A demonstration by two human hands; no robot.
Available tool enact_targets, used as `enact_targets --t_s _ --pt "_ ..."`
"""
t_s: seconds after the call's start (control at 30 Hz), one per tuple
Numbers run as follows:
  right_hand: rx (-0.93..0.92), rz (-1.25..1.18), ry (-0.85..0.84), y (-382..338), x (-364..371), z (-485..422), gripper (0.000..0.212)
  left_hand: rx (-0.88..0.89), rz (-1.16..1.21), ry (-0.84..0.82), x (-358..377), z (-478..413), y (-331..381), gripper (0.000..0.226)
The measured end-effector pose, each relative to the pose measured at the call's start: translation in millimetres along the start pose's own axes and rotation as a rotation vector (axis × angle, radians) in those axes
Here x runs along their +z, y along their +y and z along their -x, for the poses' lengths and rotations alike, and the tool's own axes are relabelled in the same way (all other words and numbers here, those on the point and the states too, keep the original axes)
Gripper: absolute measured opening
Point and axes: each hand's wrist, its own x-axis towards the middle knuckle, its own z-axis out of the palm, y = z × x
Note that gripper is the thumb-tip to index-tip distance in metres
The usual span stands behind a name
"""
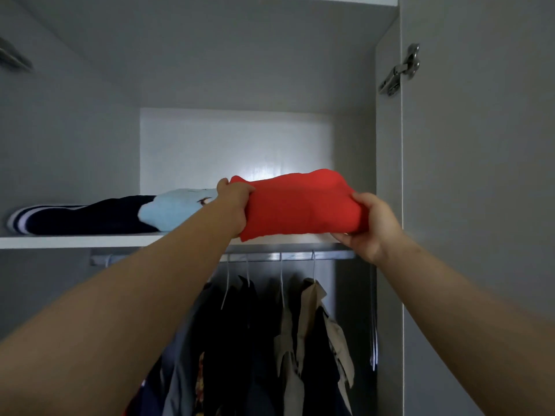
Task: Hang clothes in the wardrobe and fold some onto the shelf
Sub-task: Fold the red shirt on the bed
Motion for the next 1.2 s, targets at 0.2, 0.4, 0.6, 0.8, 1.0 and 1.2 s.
enact_targets --t_s 0.2,0.4,0.6,0.8,1.0,1.2 --pt "-0.279 0.232 0.214 9.1 -12.6 -74.2 0.073 -0.007 0.239 -0.032 49.5 -52.4 -27.9 0.062" --pt "-0.315 0.619 0.472 11.5 -16.3 -138.0 0.071 -0.094 0.195 -0.211 76.9 -92.6 -44.2 0.062" --pt "-0.249 1.354 0.614 0.6 -15.2 -160.4 0.036 -0.026 -0.292 -0.358 81.2 -107.6 -56.7 0.030" --pt "-0.343 1.616 0.054 -6.5 16.3 -158.7 0.034 0.780 -0.797 -0.069 71.3 -131.8 -41.5 0.029" --pt "-0.291 1.608 -0.401 -3.0 7.2 -162.3 0.018 0.979 -1.247 0.248 58.3 -152.6 -20.2 0.023" --pt "-0.287 1.662 -0.374 -13.3 17.5 -162.6 0.019 0.507 -1.612 -0.176 42.4 -166.3 -18.3 0.029"
